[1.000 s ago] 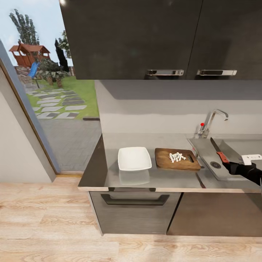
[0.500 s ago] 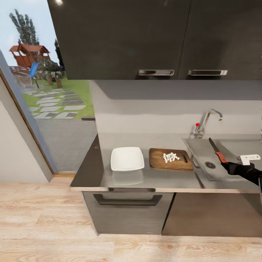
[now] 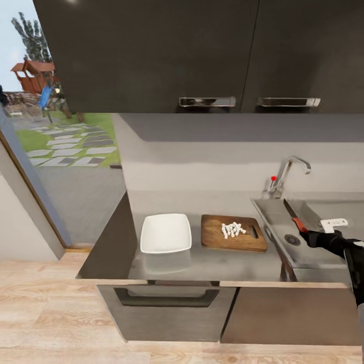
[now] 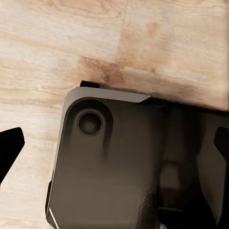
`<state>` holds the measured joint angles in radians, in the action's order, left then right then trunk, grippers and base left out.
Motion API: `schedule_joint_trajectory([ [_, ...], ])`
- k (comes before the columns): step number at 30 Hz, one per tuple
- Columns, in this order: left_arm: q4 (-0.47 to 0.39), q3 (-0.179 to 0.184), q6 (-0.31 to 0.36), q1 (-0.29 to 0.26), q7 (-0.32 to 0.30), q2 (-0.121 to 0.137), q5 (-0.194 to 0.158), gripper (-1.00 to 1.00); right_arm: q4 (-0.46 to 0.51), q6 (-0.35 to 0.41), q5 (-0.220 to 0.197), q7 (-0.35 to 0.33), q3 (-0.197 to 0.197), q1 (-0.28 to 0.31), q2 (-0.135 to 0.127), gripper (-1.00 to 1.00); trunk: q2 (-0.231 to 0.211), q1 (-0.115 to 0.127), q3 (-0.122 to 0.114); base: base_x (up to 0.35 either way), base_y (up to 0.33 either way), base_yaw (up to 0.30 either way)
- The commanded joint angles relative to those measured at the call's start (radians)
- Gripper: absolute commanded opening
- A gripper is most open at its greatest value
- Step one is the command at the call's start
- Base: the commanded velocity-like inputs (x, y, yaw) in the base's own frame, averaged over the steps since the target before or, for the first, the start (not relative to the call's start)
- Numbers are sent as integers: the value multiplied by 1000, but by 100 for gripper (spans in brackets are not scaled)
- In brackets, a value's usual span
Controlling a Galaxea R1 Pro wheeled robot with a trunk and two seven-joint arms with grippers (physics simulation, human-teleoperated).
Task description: In the kitchen, take the Vidalia onion out of the sink, dice it on the chopping board with the paring knife, put the diced onion into the bowl on the countertop, then place both the paring knife and the chopping board into the sink.
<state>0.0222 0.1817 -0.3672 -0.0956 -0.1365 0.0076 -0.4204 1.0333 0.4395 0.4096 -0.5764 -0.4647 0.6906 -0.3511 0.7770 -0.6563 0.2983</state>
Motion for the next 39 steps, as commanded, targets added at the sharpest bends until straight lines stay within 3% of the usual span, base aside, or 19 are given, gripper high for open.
schedule_joint_trajectory([
  [1, 2, 7, -4, -1, -6, 0, -11, 100, -10, 2, 11, 5, 14, 1, 1, -100, 1, -1, 1, 243, -1, 0],
  [6, 4, 7, -4, -1, -6, 0, -11, 100, -57, 2, 14, 30, 41, 1, 1, -100, 1, -1, 1, 81, 0, 0],
  [14, 13, 7, -5, -1, -6, 0, -11, 100, -114, 2, 14, 36, 41, 1, 1, -100, 1, -1, 1, 6, 0, 0],
  [21, 13, 7, -4, -1, -6, 0, -11, 100, -172, 0, 14, 84, 40, 1, 1, -100, 1, -1, 1, 14, -1, 0],
  [26, 13, 7, -4, -1, -6, 0, -11, 100, -187, -1, 14, 124, 40, 1, 1, -100, 1, -1, 1, 146, -102, 0],
  [36, 16, 7, -5, -1, -6, 1, -11, 100, -214, -1, 14, 142, 41, 1, 2, -100, 1, -1, 1, 193, -150, 0],
  [39, 16, 7, -6, -1, -6, 2, -11, 100, -233, -3, 14, 143, 42, 1, 13, -100, 1, -1, 1, 19, -15, 0],
])
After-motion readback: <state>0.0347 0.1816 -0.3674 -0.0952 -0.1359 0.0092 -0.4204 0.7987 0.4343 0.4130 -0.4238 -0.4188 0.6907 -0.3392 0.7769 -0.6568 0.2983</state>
